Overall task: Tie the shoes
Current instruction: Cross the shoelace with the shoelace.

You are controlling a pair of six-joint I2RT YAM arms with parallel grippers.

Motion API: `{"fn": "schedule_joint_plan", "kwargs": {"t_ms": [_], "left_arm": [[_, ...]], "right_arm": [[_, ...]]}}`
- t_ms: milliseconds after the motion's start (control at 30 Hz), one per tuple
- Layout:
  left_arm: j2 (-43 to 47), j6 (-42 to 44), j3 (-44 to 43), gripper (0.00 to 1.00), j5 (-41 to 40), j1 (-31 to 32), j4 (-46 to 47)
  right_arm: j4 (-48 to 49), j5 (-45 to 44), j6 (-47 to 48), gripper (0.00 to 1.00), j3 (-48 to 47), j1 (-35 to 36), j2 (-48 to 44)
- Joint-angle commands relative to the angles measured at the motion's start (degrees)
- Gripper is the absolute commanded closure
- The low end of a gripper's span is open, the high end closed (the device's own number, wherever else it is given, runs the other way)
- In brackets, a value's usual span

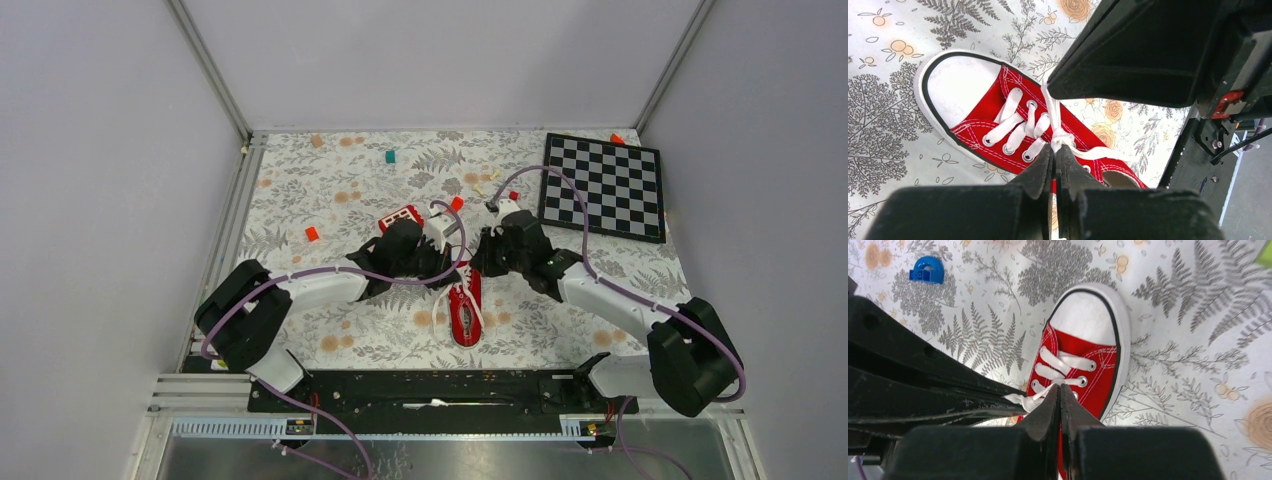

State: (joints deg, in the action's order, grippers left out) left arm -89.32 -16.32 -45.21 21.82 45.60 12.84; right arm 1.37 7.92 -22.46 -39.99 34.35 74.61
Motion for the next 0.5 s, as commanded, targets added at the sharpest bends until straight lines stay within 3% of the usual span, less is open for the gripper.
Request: {"fn": "schedule_joint_plan", "kwargs": {"t_ms": [0, 267, 467], "left_arm": [[2.41, 0.92, 1.08, 1.00, 1.72, 0.01, 2.01], [2.03, 0.94, 1.19, 1.00, 2.43, 0.01, 2.01], [1.64, 0.94, 0.88, 1.00, 2.70, 0.01, 2.19]], "right_arm": [[-1.01, -7.45, 4.90, 1.00, -5.00, -0.36, -0.34], [-0.08, -15.98, 7.75, 1.00, -8.82, -0.33, 1.52], [-5.81, -10.32, 6.09, 0.73, -9.44, -0.34, 0.61]]}}
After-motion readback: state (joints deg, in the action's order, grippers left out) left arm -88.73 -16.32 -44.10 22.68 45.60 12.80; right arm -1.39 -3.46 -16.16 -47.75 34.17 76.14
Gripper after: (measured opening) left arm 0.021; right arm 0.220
